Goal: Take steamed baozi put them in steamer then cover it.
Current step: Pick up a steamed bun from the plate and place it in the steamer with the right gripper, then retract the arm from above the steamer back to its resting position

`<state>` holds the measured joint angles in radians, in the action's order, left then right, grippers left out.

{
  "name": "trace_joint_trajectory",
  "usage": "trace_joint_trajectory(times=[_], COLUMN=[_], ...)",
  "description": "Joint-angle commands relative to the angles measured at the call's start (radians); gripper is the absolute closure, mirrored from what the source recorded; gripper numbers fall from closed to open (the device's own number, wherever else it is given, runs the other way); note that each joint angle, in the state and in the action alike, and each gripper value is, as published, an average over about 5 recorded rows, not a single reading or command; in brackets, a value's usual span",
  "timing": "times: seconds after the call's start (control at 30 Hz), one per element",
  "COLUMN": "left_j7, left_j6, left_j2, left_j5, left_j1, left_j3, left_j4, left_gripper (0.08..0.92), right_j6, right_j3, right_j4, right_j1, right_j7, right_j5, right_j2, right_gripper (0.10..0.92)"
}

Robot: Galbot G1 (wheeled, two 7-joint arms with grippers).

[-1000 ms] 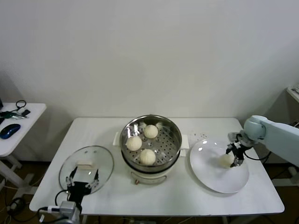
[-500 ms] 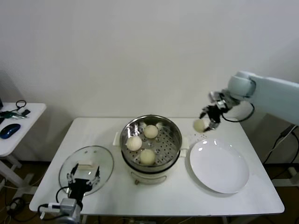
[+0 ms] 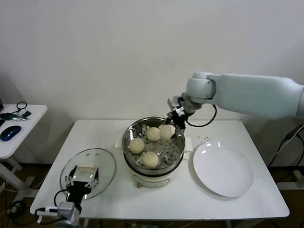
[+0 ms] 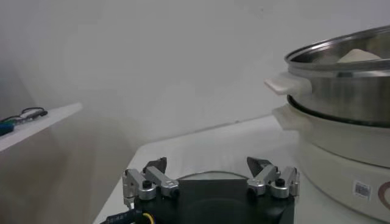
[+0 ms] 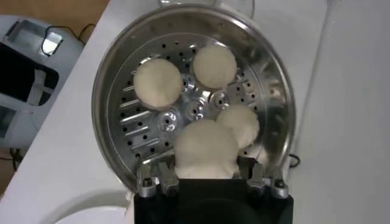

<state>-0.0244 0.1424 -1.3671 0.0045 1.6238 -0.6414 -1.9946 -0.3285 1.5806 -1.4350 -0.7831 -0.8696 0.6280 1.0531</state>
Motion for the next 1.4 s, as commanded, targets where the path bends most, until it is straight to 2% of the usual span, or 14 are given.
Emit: trace_joint_trajectory(times=[0.03,0.47,0.7,0.87,0.97,1.17,1.3,1.4], left_j7=[-0.001,-0.001,-0.016,-0.026,-0.025,-0.046,-0.045,-0.048], left_j6=[-0.001,0.012,0.032,0.057,0.070,0.078,0.054,0.046], left_j2=[0.000,0.000,0.002,0.012,0.014,0.023,0.031,0.039], left_j5=[-0.004,-0.004,-0.012,-0.033,-0.026,0.028,0.050,0.050], left_j1=[0.000,-0.012,-0.004,0.006,0.000,-0.019,-0.035,-0.046], left_j3=[-0.001,0.000,0.001,0.002,-0.001,-0.004,-0.011,-0.017], left_j4=[0.004,0.006,-0.006,-0.029,-0.032,-0.023,-0.007,0.001], left_gripper=[0.177,0.177,0.177,0.177,0.177,0.177,0.177,0.177], right_j6=[-0.047,-0.041,0.024,0.056,0.017,-0.079,-0.079,-0.016], right_j3=[0.004,-0.026,-0.080,-0.157,-0.273,-0.712,-1.072,-1.299], right_j4=[0.026,0.047,0.054,0.068,0.046,-0.024,-0.088,-0.161], right_j1=[0.144,0.160,0.052,-0.030,0.023,0.412,0.749,1.025], right_j7=[0.061,0.086,0.012,-0.020,0.122,0.671,0.837,0.880], right_j5=[-0.078,-0.072,0.038,0.196,0.225,0.228,0.239,0.215], right_j2=[0.067,0.050,-0.001,-0.107,-0.191,-0.382,-0.489,-0.571], right_gripper=[0.347,0.327,0.211,0.203,0.202,0.203,0.203,0.203])
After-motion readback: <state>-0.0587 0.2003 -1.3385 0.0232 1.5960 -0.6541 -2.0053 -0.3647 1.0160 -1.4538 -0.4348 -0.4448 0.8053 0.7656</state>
